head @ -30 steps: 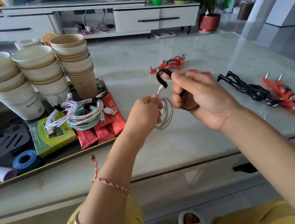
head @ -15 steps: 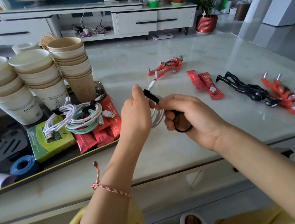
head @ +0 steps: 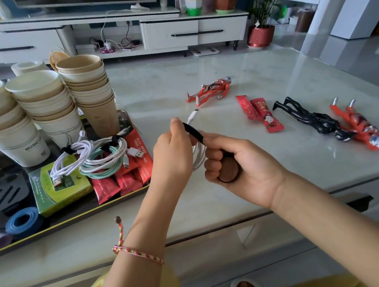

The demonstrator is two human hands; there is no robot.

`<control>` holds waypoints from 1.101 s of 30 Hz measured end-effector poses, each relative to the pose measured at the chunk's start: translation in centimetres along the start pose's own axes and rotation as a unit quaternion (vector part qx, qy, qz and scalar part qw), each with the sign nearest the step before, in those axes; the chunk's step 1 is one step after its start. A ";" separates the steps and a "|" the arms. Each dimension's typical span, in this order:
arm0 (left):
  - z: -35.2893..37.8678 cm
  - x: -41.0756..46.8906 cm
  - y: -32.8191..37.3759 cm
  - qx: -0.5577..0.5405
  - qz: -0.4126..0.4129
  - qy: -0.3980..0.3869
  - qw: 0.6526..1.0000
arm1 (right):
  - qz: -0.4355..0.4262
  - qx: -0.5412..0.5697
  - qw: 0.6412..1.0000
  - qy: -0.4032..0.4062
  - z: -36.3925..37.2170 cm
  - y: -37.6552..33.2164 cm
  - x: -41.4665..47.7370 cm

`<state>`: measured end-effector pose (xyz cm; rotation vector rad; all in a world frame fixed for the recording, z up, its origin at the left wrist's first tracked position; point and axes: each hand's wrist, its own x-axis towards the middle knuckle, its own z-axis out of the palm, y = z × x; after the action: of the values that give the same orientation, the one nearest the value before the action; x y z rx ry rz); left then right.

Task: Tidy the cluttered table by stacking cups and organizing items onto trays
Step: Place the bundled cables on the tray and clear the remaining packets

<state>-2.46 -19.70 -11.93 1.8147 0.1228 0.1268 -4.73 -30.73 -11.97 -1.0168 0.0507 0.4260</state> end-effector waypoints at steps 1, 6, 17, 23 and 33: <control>-0.1 0.0 0.0 -0.002 0.000 0.006 1.000 | 0.006 -0.007 1.000 0.010 -0.1 0.2 -0.1; -0.2 0.3 -0.3 0.010 0.002 0.009 1.000 | 0.036 -0.101 0.993 0.044 -0.9 0.8 -0.7; -0.1 -0.5 0.3 0.061 -0.001 -0.059 0.996 | -0.374 -0.600 0.692 0.146 -1.4 -0.7 -1.8; 0.2 -0.7 0.4 0.076 0.016 -0.076 0.994 | -0.158 -0.506 0.847 -0.039 -1.7 -2.4 -1.1; 0.7 -0.5 -0.1 0.078 0.027 -0.069 0.994 | -0.158 -0.484 0.860 -0.032 -2.3 -2.4 0.3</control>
<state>-2.82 -20.40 -12.21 1.9770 -0.0161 0.0302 -3.21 -33.59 -11.31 -1.9685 -0.4301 0.1591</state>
